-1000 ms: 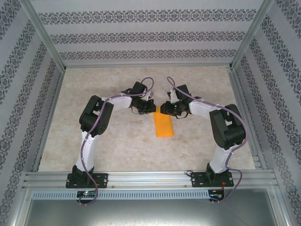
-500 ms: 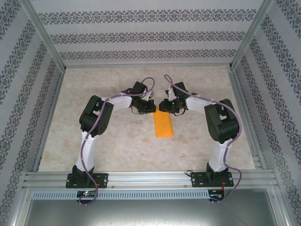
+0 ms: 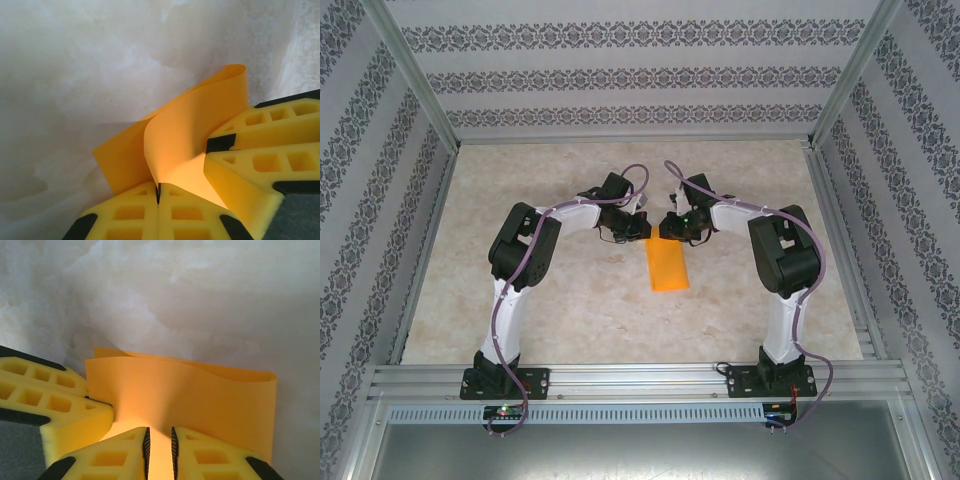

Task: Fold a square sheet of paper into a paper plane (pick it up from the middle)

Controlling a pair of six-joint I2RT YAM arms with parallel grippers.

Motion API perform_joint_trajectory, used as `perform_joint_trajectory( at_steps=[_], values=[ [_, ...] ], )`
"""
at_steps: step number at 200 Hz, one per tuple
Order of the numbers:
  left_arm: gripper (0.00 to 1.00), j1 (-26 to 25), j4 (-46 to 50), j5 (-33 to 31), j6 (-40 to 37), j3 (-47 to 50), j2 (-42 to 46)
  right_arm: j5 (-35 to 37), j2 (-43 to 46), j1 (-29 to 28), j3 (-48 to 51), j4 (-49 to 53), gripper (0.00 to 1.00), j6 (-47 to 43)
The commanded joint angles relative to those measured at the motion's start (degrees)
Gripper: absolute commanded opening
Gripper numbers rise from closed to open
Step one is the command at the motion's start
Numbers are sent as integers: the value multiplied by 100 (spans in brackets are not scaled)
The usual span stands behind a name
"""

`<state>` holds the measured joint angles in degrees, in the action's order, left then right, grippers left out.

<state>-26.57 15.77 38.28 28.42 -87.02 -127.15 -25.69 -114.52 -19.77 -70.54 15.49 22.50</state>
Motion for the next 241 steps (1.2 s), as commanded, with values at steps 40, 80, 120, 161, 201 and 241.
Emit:
perform_joint_trajectory(
  at_steps=[40,80,120,161,201,241],
  values=[
    [3,-5,611,-348,-212,36,68,258,-167,-159,-214,312,21,-209],
    [11,28,628,-348,-214,112,220,293,-196,-200,-263,368,21,-221],
    [18,81,568,-313,-155,151,331,333,-206,-246,-298,411,21,-229],
    [18,99,585,-330,-144,189,322,285,-194,-277,-327,375,21,-187],
    [7,99,720,-433,-225,139,334,150,-102,-273,-289,243,21,-84],
    [0,99,846,-486,-320,82,304,43,235,-232,-195,125,24,6]
  ],
)
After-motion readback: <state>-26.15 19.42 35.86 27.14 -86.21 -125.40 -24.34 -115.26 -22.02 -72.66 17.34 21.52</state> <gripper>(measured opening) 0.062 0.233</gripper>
